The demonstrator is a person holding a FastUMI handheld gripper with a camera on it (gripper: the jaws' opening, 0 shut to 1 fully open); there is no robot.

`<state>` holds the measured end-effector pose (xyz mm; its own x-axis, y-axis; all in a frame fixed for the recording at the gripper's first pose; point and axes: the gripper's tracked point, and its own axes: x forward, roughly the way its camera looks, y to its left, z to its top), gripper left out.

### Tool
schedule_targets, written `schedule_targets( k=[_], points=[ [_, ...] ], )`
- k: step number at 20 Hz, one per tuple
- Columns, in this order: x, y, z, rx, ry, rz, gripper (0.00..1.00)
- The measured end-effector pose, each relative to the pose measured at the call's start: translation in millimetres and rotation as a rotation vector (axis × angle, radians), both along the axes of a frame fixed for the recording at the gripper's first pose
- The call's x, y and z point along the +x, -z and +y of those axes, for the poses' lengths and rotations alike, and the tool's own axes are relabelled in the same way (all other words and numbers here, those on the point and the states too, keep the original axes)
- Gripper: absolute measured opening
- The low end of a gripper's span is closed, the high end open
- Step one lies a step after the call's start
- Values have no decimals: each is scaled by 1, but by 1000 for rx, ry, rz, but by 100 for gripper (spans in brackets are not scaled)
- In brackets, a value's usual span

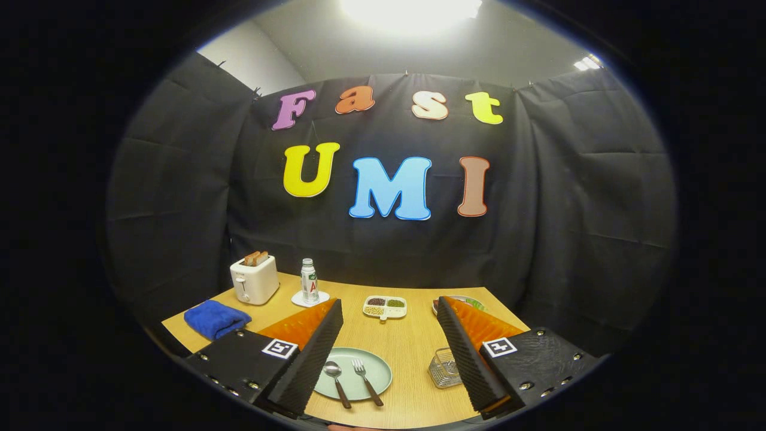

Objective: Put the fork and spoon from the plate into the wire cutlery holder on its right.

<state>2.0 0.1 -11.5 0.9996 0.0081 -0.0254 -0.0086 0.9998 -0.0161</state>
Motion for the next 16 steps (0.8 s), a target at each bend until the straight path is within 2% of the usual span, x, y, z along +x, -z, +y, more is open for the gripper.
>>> schedule_targets(
  k=[6,16],
  points=[
    [7,23,-2,-18,-15,58,97],
    [7,105,9,-74,-122,335,97]
  ],
)
